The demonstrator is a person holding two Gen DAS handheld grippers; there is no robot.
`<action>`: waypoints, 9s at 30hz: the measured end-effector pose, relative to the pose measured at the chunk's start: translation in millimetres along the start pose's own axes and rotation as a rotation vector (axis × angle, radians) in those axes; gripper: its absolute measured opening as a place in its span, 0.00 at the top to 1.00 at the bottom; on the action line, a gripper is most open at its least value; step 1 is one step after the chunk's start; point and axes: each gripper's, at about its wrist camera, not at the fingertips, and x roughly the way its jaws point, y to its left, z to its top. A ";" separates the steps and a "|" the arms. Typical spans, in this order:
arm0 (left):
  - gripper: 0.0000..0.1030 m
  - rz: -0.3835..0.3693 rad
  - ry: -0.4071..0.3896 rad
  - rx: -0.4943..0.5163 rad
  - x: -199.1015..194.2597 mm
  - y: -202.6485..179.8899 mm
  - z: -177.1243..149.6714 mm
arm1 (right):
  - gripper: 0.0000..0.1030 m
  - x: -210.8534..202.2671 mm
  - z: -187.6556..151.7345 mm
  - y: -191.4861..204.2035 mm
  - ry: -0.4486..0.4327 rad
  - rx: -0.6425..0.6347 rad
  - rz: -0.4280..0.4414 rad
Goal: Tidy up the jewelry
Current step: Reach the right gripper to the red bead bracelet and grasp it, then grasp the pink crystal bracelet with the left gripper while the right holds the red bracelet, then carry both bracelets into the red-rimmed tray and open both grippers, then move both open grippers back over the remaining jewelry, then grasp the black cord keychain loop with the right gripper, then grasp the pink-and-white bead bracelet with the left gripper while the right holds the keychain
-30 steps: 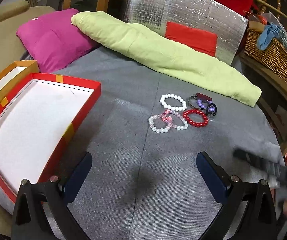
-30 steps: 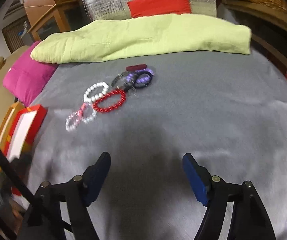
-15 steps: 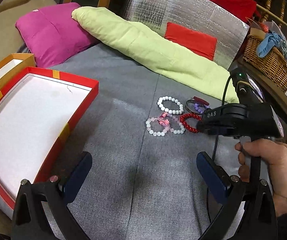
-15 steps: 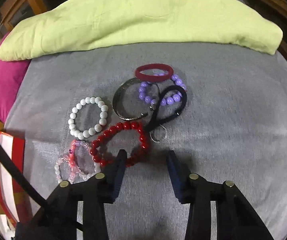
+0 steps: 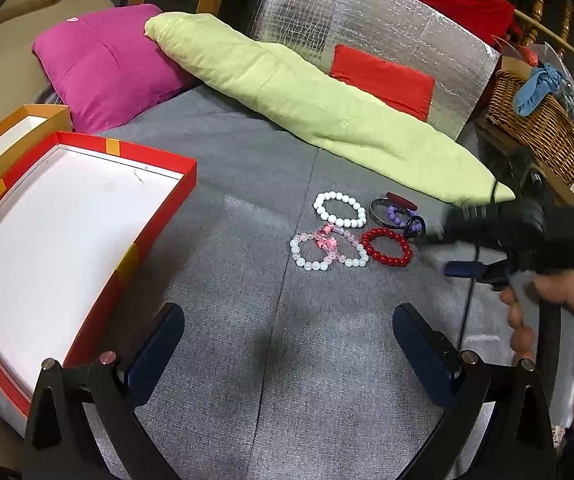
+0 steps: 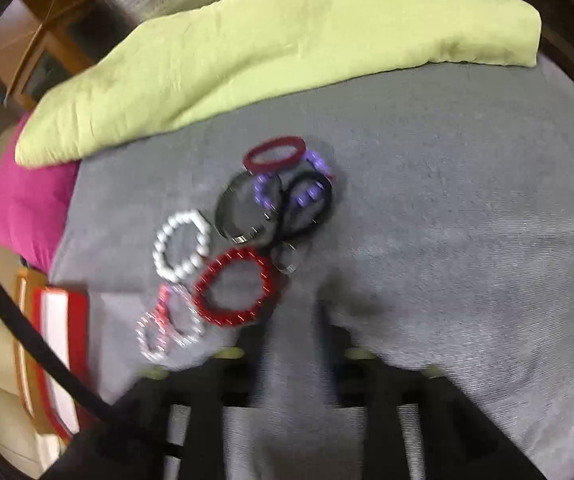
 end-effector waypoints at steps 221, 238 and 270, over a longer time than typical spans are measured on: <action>0.00 0.244 0.280 0.168 79.1 -6.6 -7.2 | 0.11 -35.7 -43.4 -8.8 -0.130 -0.234 -0.177; 0.00 0.245 0.272 0.165 79.7 -9.5 -3.8 | 0.73 43.1 35.2 30.8 -0.023 -0.197 -0.227; 0.22 0.206 0.202 0.185 105.4 -64.6 55.4 | 0.90 -33.9 -49.3 -70.8 -0.176 -0.043 0.122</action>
